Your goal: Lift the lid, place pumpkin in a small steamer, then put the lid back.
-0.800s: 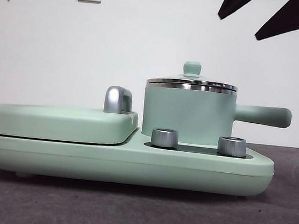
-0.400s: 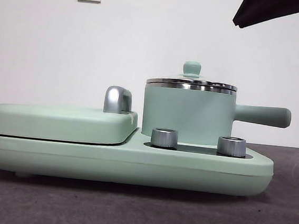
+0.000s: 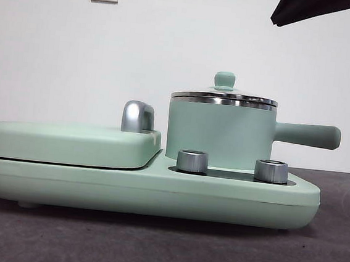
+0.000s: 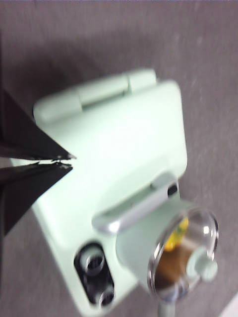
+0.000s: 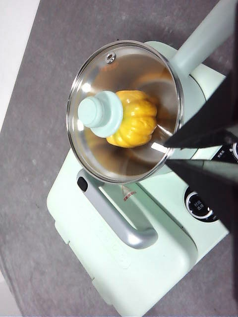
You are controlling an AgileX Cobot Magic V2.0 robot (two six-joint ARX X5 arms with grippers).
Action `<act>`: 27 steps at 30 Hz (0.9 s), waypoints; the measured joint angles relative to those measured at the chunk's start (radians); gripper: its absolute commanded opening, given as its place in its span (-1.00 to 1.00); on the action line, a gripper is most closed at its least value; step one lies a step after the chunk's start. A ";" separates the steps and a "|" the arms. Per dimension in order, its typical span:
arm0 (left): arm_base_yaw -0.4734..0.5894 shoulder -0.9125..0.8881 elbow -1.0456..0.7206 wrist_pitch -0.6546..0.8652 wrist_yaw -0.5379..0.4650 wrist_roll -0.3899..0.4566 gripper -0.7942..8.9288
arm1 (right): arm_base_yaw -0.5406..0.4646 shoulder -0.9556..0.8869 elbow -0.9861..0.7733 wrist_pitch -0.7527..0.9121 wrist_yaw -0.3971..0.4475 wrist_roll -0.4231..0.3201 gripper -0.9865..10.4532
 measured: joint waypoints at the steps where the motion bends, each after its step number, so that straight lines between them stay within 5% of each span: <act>1: 0.013 -0.014 -0.005 0.007 -0.025 0.008 -0.82 | 0.000 0.000 0.000 0.000 0.000 0.000 -0.77; 15: 0.233 -0.507 -0.623 0.607 -0.054 0.007 -0.82 | 0.000 0.000 0.000 0.000 0.000 0.000 -0.77; 27: 0.290 -0.592 -0.748 0.515 -0.165 -0.008 -0.82 | 0.000 0.000 0.000 0.000 0.000 0.000 -0.77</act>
